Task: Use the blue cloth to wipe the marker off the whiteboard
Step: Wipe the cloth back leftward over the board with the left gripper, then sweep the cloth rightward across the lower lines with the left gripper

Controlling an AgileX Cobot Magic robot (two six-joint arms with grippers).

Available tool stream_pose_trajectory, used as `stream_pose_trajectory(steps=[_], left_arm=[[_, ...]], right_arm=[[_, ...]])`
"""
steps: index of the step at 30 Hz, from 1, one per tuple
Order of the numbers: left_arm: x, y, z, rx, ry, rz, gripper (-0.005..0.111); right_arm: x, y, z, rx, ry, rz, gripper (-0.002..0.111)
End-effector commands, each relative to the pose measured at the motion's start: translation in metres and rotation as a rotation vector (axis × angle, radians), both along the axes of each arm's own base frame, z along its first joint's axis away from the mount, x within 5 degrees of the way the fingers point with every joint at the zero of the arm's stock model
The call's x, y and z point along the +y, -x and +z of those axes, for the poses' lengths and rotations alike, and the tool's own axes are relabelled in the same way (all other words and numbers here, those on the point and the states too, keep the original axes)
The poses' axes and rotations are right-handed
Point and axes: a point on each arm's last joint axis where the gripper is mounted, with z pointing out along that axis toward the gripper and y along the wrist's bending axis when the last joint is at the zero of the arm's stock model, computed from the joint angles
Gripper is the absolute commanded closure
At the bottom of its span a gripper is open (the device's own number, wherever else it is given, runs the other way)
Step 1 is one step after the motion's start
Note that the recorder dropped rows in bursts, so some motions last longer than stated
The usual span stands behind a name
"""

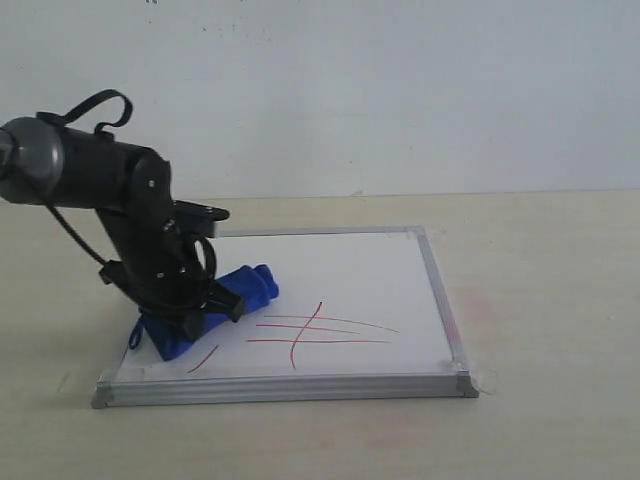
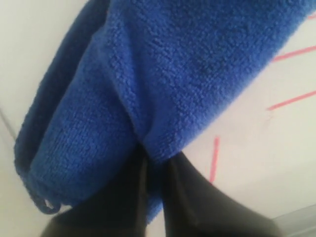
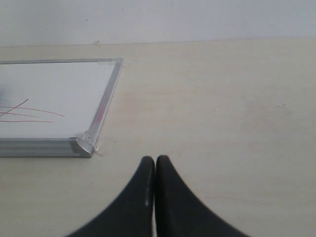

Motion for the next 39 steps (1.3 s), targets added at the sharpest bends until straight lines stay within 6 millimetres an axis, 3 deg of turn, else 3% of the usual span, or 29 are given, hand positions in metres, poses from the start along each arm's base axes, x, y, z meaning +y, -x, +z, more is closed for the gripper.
stream_pose_trajectory(steps=[1, 3, 5, 9, 11, 14, 16, 20, 24, 28, 32, 39], left_arm=[[0.030, 0.021, -0.015, 0.097, -0.039, 0.063, 0.103], [0.031, 0.025, -0.019, 0.118, -0.029, 0.077, 0.103], [0.016, 0.032, -0.025, 0.120, 0.027, 0.086, 0.103], [-0.044, 0.038, -0.030, 0.034, 0.118, 0.012, 0.103], [-0.081, 0.052, -0.032, 0.043, 0.145, -0.090, 0.103], [-0.105, 0.066, -0.033, 0.060, 0.136, -0.168, 0.103], [-0.098, 0.065, -0.034, 0.074, 0.105, -0.163, 0.103], [-0.044, 0.053, -0.032, 0.136, -0.058, -0.080, 0.103], [-0.004, 0.050, -0.025, 0.177, -0.101, 0.003, 0.103], [0.017, 0.056, -0.020, 0.155, -0.059, 0.083, 0.103], [-0.001, 0.061, -0.017, 0.157, 0.027, 0.058, 0.103], [-0.071, 0.077, -0.031, 0.134, 0.095, -0.103, 0.103]], right_arm=[[0.000, 0.000, 0.001, -0.013, 0.000, -0.003, 0.108], [0.000, 0.000, 0.001, -0.013, 0.000, -0.003, 0.108], [0.000, 0.000, 0.001, -0.013, 0.000, -0.003, 0.108], [0.000, 0.000, 0.001, -0.013, 0.000, -0.003, 0.108], [0.000, 0.000, 0.001, -0.013, 0.000, -0.003, 0.108], [0.000, 0.000, 0.001, -0.013, 0.000, -0.003, 0.108], [0.000, 0.000, 0.001, -0.013, 0.000, -0.003, 0.108], [0.000, 0.000, 0.001, -0.013, 0.000, -0.003, 0.108], [0.000, 0.000, 0.001, -0.013, 0.000, -0.003, 0.108], [0.000, 0.000, 0.001, -0.013, 0.000, -0.003, 0.108], [0.000, 0.000, 0.001, -0.013, 0.000, -0.003, 0.108], [0.000, 0.000, 0.001, -0.013, 0.000, -0.003, 0.108]])
